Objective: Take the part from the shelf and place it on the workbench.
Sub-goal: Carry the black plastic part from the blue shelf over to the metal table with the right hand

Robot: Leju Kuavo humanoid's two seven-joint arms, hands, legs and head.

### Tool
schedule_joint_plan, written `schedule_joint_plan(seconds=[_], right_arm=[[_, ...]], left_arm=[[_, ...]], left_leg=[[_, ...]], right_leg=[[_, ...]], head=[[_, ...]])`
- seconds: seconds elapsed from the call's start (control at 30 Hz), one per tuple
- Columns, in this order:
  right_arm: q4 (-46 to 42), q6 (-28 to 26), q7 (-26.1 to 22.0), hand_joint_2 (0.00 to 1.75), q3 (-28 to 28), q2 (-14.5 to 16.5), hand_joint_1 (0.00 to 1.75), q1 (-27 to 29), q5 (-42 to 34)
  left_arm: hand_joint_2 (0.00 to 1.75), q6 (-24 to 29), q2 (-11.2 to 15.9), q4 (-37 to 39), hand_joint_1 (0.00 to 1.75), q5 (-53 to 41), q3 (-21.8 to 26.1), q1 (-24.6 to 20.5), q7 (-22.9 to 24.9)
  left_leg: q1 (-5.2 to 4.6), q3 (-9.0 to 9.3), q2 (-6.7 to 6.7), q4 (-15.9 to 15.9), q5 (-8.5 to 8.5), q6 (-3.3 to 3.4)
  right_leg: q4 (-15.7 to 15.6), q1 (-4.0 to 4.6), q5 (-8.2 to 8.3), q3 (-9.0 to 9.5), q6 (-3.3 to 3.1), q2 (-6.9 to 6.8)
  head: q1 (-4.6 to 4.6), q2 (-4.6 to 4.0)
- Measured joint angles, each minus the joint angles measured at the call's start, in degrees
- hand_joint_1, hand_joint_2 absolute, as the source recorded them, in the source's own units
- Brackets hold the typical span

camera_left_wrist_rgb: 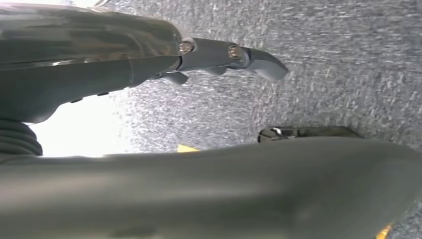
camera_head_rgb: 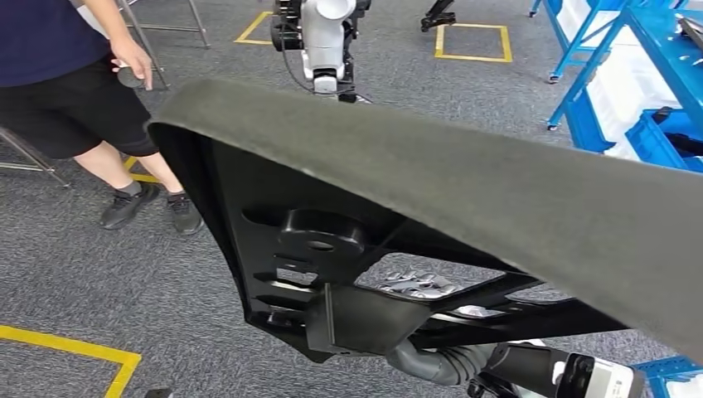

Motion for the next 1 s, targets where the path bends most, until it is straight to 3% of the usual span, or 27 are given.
schedule_joint_plan(seconds=[0.03, 0.1, 0.13, 0.2, 0.23, 0.27, 0.3, 0.33, 0.4, 0.47, 0.53, 0.57, 0.63, 0.7, 0.77, 0.8, 0.83, 0.9, 0.97, 1.0], right_arm=[[-0.1, -0.2, -0.1, 1.75, 0.0, 0.0, 1.75, 0.3, 0.3], [-0.4, -0.6, -0.3, 1.75, 0.0, 0.0, 1.75, 1.1, 0.7], [-0.7, -0.7, -0.5, 1.75, 0.0, -0.1, 1.75, 1.5, 0.9], [-1.0, -0.8, -1.0, 1.75, 0.0, -0.3, 1.75, 2.6, 1.2], [-1.0, -0.8, -1.1, 1.75, 0.0, -0.5, 1.75, 3.1, 1.3], [-1.1, -0.8, -1.2, 1.75, 0.0, -0.6, 1.75, 3.4, 1.4], [-1.1, -0.7, -1.3, 1.75, 0.0, -0.7, 1.75, 3.6, 1.4], [-1.1, -0.6, -1.3, 1.75, 0.0, -0.7, 1.75, 3.7, 1.4], [-1.1, -0.4, -1.3, 1.75, 0.0, -0.7, 1.75, 3.7, 1.4], [-1.1, -0.3, -1.3, 1.75, 0.0, -0.8, 1.75, 3.7, 1.3], [-1.1, -0.2, -1.3, 1.75, 0.0, -0.8, 1.75, 3.6, 1.1], [-1.1, -0.2, -1.3, 1.75, 0.0, -0.8, 1.75, 3.5, 1.1], [-1.1, -0.2, -1.4, 1.75, 0.0, -0.8, 1.75, 3.5, 1.0], [-1.1, -0.1, -1.4, 1.75, 0.0, -0.8, 1.75, 3.6, 0.9], [-1.1, 0.2, -1.4, 1.75, 0.0, -0.9, 1.75, 3.7, 0.8], [-1.1, 0.3, -1.4, 1.75, 0.0, -0.9, 1.75, 3.7, 0.8], [-1.1, 0.4, -1.4, 1.75, 0.0, -0.9, 1.75, 3.7, 0.7], [-1.1, 0.5, -1.4, 1.75, 0.0, -0.9, 1.75, 3.7, 0.5], [-1.1, 0.6, -1.4, 1.75, 0.0, -0.9, 1.75, 3.6, 0.4], [-1.1, 0.6, -1.4, 1.75, 0.0, -0.9, 1.75, 3.5, 0.4]], left_arm=[[1.75, 0.0, 0.0, 0.0, 0.0, 0.0, 0.0, 0.3, 0.0], [1.75, 0.2, -0.1, 0.0, 0.0, -0.1, 0.0, 0.8, 0.0], [1.75, 0.3, -0.2, 0.0, 0.0, -0.2, 0.0, 0.9, 0.0], [1.75, 0.5, -0.4, 0.0, 0.0, -0.2, 0.0, 0.9, 0.0], [1.75, 0.5, -0.4, 0.0, 0.0, -0.2, 0.0, 0.9, 0.0], [1.75, 0.5, -0.5, 0.0, 0.0, -0.2, 0.0, 1.0, 0.0], [1.75, 0.5, -0.5, 0.0, 0.0, -0.1, 0.0, 1.1, 0.0], [1.75, 0.6, -0.6, 0.0, 0.0, -0.1, 0.0, 1.2, 0.0], [1.75, 0.6, -0.8, 0.0, 0.0, 0.0, 0.0, 1.2, 0.0], [1.75, 0.7, -0.9, 0.0, 0.0, 0.1, 0.0, 1.3, 0.0], [1.75, 0.7, -0.9, 0.0, 0.0, 0.2, 0.0, 1.5, 0.0], [1.75, 0.7, -0.9, 0.0, 0.0, 0.2, 0.0, 1.6, 0.0], [1.75, 0.7, -1.0, 0.0, 0.0, 0.2, 0.0, 1.6, 0.0], [1.75, 0.7, -1.1, 0.0, 0.0, 0.2, 0.0, 1.4, 0.0], [1.75, 0.7, -1.1, 0.0, 0.0, 0.3, 0.0, 1.5, 0.0], [1.75, 0.7, -1.1, 0.0, 0.0, 0.3, 0.0, 1.6, 0.0], [1.75, 0.7, -1.1, 0.0, 0.0, 0.4, 0.0, 1.7, 0.0], [1.75, 0.6, -1.1, 0.0, 0.0, 0.4, 0.0, 1.7, -0.1], [1.75, 0.5, -1.2, 0.0, 0.0, 0.5, 0.0, 1.5, -0.2], [1.75, 0.5, -1.2, 0.0, 0.0, 0.5, 0.1, 1.5, -0.2]], left_leg=[[-0.04, 0.12, -0.56, -0.1, 0.05, 0.4], [0.12, 0.44, -1.63, -0.5, 0.24, 1.14], [0.28, 0.59, -2.21, -0.7, 0.33, 1.45], [0.31, 0.63, -3.5, -0.7, 0.3, 1.76], [0.28, 0.68, -4.28, -0.7, 0.27, 1.81], [0.25, 0.75, -5.06, -0.7, 0.25, 1.84], [0.24, 0.85, -5.84, -0.7, 0.24, 1.84], [0.24, 0.94, -6.6, -0.7, 0.23, 1.84], [0.26, 1.03, -8.06, -0.6, 0.17, 1.65], [0.34, 0.91, -9.32, -0.6, 0.13, 1.07], [0.49, 0.82, -10.4, -0.8, 0.2, 0.32], [0.46, 0.72, -10.12, -0.6, -0.04, 0.03], [0.35, -0.79, -7.66, 2.7, -2.26, -0.45], [0.43, -4.26, -4.88, 9.9, -6.08, -0.96], [0.7, -6.52, -4.08, 15.0, -7.68, -1.34], [0.83, -6.15, -3.85, 14.4, -6.94, -1.47], [0.95, -4.63, -3.37, 11.6, -5.34, -1.55], [0.98, -0.26, -0.83, 3.6, -1.97, -1.42], [0.73, 1.92, 0.8, -0.5, -0.72, -0.76], [0.54, 1.91, 0.53, -0.7, -0.82, -0.34]], right_leg=[[-0.1, -0.16, -0.18, 0.28, 0.35, -0.33], [1.5, -0.39, -1.69, 0.1, 0.85, 1.34], [3.9, -0.45, -3.24, -0.87, 0.96, 2.9], [11.5, -0.41, -6.73, -4.63, 0.9, 5.46], [14.6, -0.32, -7.52, -6.41, 0.84, 5.87], [16.0, -0.24, -7.2, -7.44, 0.74, 6.05], [15.0, -0.17, -5.72, -7.41, 0.59, 6.25], [11.9, -0.12, -3.5, -6.36, 0.39, 6.73], [4.1, -0.08, 0.43, -3.35, -0.04, 9.15], [0.3, 0.04, 1.64, -1.76, -0.33, 10.59], [-0.1, 0.08, 1.72, -1.48, -0.75, 9.53], [-0.3, -0.01, 1.84, -1.36, -1.07, 8.88], [-0.6, -0.28, 2.06, -1.25, -1.58, 7.24], [-0.7, -0.2, 2.02, -1.26, -1.73, 5.57], [-0.7, -0.19, 1.92, -1.29, -1.69, 3.87], [-0.6, -0.21, 1.86, -1.28, -1.62, 3.11], [-0.6, -0.25, 1.79, -1.22, -1.5, 2.39], [-0.6, -0.12, 1.5, -0.93, -1.02, 1.11], [-0.5, 0.07, 1.18, -0.55, -0.29, 0.14], [-0.5, 0.07, 1.07, -0.36, 0.08, -0.3]], head=[[-0.01, 0.0], [0.07, 0.0], [0.13, 0.0], [0.18, 0.0], [0.18, 0.01], [0.17, 0.01], [0.17, 0.01], [0.17, 0.01], [0.17, 0.0], [0.16, 0.0], [0.15, -0.01], [0.13, 0.0], [0.09, 0.01], [0.06, 0.0], [0.06, 0.0], [0.06, 0.0], [0.06, 0.01], [0.06, 0.0], [0.13, -0.01], [0.15, -0.01]])
